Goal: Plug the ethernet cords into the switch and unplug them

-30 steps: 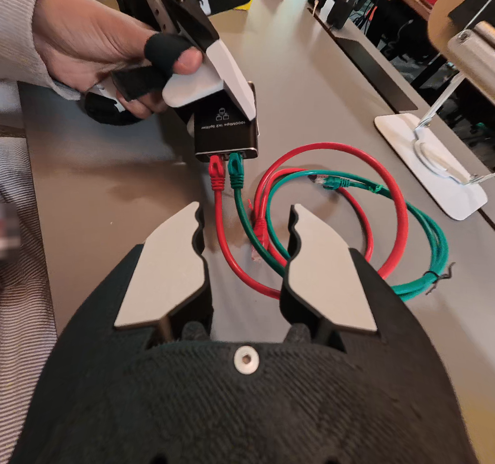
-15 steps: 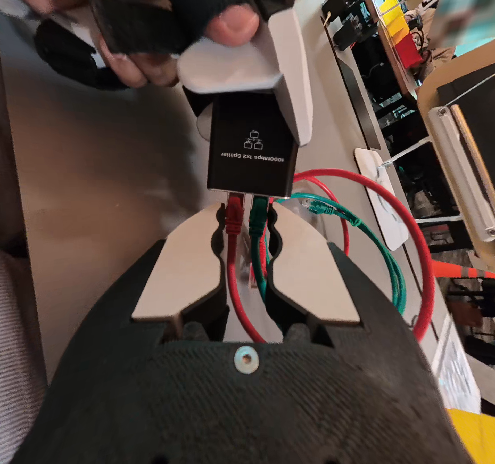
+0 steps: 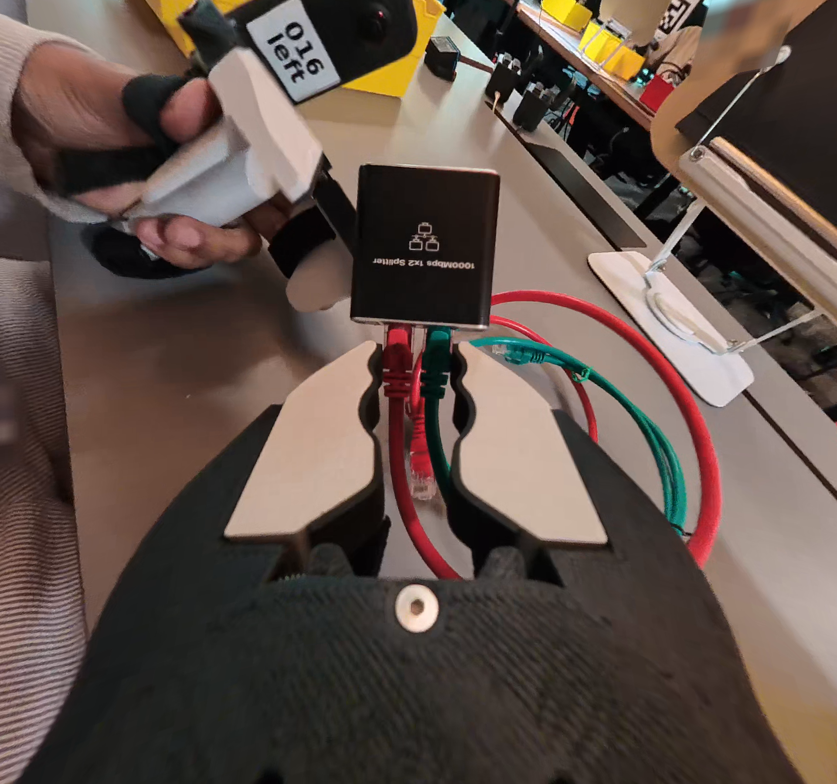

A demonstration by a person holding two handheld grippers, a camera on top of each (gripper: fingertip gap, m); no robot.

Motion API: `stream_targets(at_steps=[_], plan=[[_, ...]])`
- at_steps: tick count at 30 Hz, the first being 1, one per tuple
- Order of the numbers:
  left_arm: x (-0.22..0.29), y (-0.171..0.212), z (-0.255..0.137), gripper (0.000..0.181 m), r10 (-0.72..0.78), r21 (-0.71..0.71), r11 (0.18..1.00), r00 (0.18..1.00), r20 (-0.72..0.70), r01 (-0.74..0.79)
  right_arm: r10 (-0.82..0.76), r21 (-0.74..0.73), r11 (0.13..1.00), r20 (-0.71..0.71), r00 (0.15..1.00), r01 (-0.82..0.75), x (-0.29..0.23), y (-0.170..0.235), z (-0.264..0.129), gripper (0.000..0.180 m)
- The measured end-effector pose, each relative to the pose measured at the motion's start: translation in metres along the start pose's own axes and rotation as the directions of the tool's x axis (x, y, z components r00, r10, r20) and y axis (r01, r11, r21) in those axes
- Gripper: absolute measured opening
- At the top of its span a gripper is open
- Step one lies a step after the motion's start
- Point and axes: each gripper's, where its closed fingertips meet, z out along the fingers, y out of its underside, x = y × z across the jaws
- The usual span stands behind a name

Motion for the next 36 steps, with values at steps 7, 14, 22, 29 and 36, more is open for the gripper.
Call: stream_targets(at_steps=[7, 14, 22, 29, 36], plan=[[-0.005, -0.012, -0.032, 0.076, -0.106, -0.072, 0.992, 0.994, 0.031, 0.108, -0.291, -0.083, 0.950, 0.106, 0.951, 0.301, -0.028, 0.023, 0.010, 0.028], [-0.009, 0.036, -0.028, 0.069, -0.024, -0.415, 0.906, 0.987, 0.157, 0.088, -0.531, -0.011, 0.842, 0.161, 0.832, 0.539, -0.057, 0.018, 0.010, 0.029], [-0.011, 0.072, -0.021, 0.036, -0.069, -0.551, 0.821, 0.984, 0.164, 0.150, -0.718, 0.017, 0.693, 0.105, 0.688, 0.720, -0.065, 0.012, 0.009, 0.028], [-0.003, 0.081, -0.021, 0.028, -0.114, -0.588, 0.792, 0.986, 0.119, 0.162, -0.776, 0.095, 0.627, -0.016, 0.630, 0.774, -0.059, -0.004, 0.005, 0.022], [0.003, 0.025, -0.014, 0.027, -0.181, -0.272, 0.945, 0.983, 0.023, 0.180, -0.625, 0.092, 0.743, -0.262, 0.736, 0.663, -0.020, -0.034, -0.004, 0.024]])
